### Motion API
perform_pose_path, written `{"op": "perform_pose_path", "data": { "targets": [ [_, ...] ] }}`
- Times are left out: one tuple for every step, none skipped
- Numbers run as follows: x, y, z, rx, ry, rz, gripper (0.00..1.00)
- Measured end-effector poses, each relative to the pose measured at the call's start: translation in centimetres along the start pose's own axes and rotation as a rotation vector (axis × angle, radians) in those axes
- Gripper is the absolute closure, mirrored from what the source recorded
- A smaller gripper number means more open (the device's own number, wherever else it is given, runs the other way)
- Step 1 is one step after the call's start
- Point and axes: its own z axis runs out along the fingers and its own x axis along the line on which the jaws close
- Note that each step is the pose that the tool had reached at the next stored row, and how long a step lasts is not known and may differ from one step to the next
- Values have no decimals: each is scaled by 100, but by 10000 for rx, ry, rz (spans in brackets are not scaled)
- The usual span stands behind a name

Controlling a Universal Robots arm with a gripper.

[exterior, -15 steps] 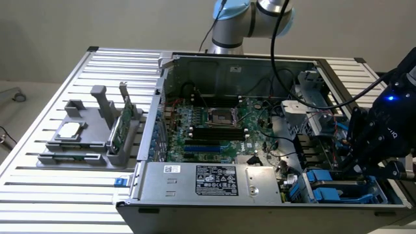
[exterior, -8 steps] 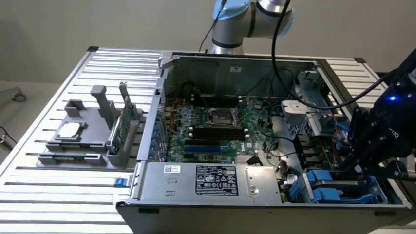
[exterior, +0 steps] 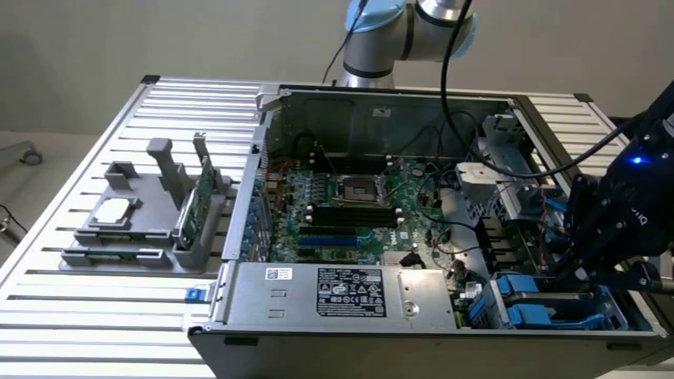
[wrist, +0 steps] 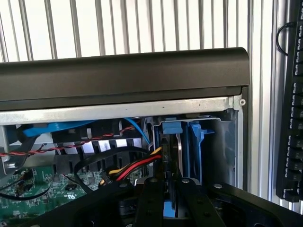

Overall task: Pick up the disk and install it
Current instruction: 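Insert the disk into the insertion slot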

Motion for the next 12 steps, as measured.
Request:
{"op": "perform_pose_path", "data": {
  "targets": [
    [-3,1,6,0,-1,-1,84],
    [-6,1,14,1,-2,-1,84],
    [-8,1,19,1,-4,-1,84],
    [-11,1,25,1,-6,-1,84],
    [-13,2,30,0,-8,-1,84],
    [-14,2,33,0,-9,-1,84],
    [-14,2,34,0,-8,-1,84],
    [-14,2,36,1,-4,-2,84],
    [-15,2,36,2,5,-2,84],
    [-15,2,32,4,13,-2,84],
    [-15,2,26,8,20,-3,84],
    [-15,1,17,15,26,-4,84]
  ]
}}
